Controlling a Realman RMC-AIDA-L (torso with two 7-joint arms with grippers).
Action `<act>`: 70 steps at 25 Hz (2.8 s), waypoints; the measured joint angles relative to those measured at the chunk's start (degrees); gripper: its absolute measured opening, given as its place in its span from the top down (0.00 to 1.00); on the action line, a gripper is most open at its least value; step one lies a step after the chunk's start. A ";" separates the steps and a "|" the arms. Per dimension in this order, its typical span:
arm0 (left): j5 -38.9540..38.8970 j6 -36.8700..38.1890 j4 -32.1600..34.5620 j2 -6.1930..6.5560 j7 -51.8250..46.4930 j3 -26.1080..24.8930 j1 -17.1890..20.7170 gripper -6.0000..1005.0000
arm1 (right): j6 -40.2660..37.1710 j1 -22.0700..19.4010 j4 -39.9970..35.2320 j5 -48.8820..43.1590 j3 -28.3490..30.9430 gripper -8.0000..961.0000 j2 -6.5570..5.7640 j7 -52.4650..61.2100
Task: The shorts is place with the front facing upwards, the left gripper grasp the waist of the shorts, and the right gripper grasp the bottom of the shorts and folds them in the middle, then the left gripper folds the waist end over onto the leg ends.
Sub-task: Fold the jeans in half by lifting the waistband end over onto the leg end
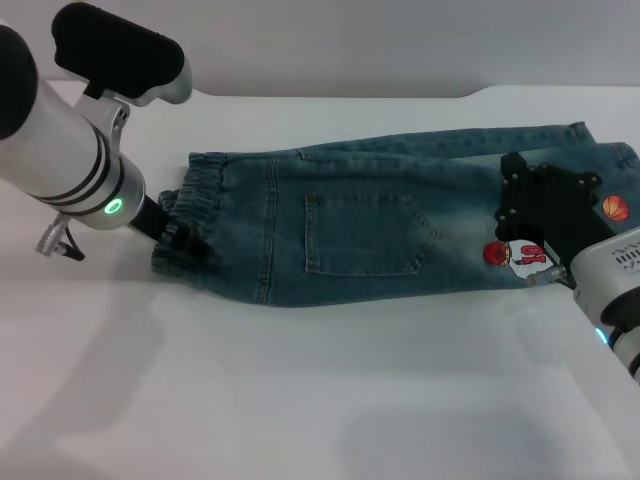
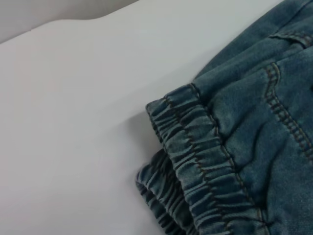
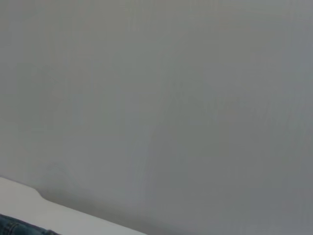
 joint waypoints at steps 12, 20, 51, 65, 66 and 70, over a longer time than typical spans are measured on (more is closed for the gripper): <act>-0.33 0.85 4.70 0.00 0.02 -0.65 -2.30 0.18 | 0.00 -0.14 -0.01 0.00 -0.01 0.99 0.00 -0.06; -0.62 0.48 5.32 -0.08 0.05 -0.66 -2.47 0.19 | 0.00 0.06 0.02 0.00 -0.02 0.99 0.00 -0.07; -1.72 -1.65 -7.38 0.09 1.97 -1.80 4.12 0.74 | 0.00 -1.79 2.03 -0.78 0.08 0.99 -0.09 -0.16; -2.06 -4.46 -16.23 0.04 2.10 -1.97 7.35 0.95 | 0.04 0.42 0.09 -0.75 -0.02 0.99 0.16 0.09; -2.07 -4.65 -16.68 0.02 2.11 -1.92 7.44 0.95 | 0.03 1.63 -1.36 -0.52 -0.02 0.99 0.24 0.46; -2.06 -5.15 -18.68 0.01 2.11 -1.97 7.90 0.95 | 0.15 4.16 -4.17 -0.34 -0.11 0.99 0.35 1.67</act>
